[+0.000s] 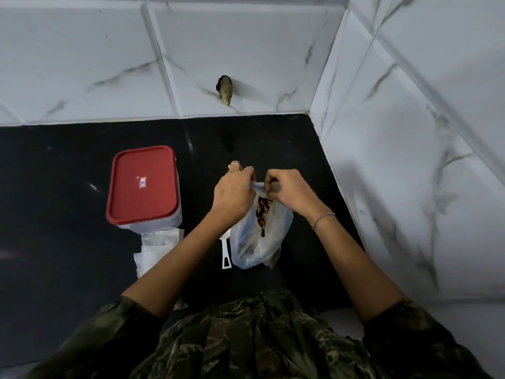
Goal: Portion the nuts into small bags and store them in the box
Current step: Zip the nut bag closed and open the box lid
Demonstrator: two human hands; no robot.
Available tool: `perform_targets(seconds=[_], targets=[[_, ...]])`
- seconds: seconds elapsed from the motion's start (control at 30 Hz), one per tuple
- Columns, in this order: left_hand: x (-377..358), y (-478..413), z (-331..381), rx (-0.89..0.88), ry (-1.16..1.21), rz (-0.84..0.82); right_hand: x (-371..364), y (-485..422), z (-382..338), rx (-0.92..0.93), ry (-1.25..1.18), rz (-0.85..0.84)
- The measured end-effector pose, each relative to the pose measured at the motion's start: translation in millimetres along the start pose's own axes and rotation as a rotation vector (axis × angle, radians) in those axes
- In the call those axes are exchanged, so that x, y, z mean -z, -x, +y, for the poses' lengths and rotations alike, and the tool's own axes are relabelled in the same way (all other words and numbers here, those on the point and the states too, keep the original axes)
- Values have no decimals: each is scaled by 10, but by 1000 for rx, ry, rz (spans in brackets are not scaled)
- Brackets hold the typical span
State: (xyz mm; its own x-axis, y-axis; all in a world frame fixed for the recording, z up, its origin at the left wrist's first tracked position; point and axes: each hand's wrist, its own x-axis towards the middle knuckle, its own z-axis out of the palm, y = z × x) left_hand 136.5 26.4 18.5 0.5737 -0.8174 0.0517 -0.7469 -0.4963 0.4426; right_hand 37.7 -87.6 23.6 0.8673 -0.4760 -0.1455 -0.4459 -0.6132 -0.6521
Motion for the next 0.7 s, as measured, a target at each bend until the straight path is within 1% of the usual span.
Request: perform_targets(seconds=[0.07,0.1,0.13,0.17,0.2,0.27,0.33,0.37,0.4,0.47,0.53,0.6,0.67,0.7], targets=[[-10,24,10,-9,26,59,-84,21,-17,134,185,163],[-4,23,9,7,82,57,-122,26,0,180,246,243],[13,9,5,47,162,18,-153,26,31,179,250,303],[44,-16,-3,115,264,-58,-156,25,50,127,175,334],[78,-45,-13,210,389,-157,-142,19,61,50,47,347],[148,-71,-23,417,676,-382,-88,-2,76,-79,-150,343],[202,-80,-41,534,959,-564,-48,-9,111,-144,-134,339],[210,-78,-65,553,1053,-607,-40,-6,121,-154,-97,352],[207,-79,-84,546,1097,-627,-37,-8,120,-161,-62,366],[186,-82,-100,510,1073,-618,-33,-16,93,-171,-31,370],[176,-84,-80,480,1036,-583,20,-43,71,-217,-100,312],[175,-79,-41,412,980,-488,113,-49,72,-305,-329,136],[182,-74,-21,291,811,-318,215,8,127,-372,-618,-69],[186,-73,-20,222,710,-213,255,45,179,-388,-705,-138]])
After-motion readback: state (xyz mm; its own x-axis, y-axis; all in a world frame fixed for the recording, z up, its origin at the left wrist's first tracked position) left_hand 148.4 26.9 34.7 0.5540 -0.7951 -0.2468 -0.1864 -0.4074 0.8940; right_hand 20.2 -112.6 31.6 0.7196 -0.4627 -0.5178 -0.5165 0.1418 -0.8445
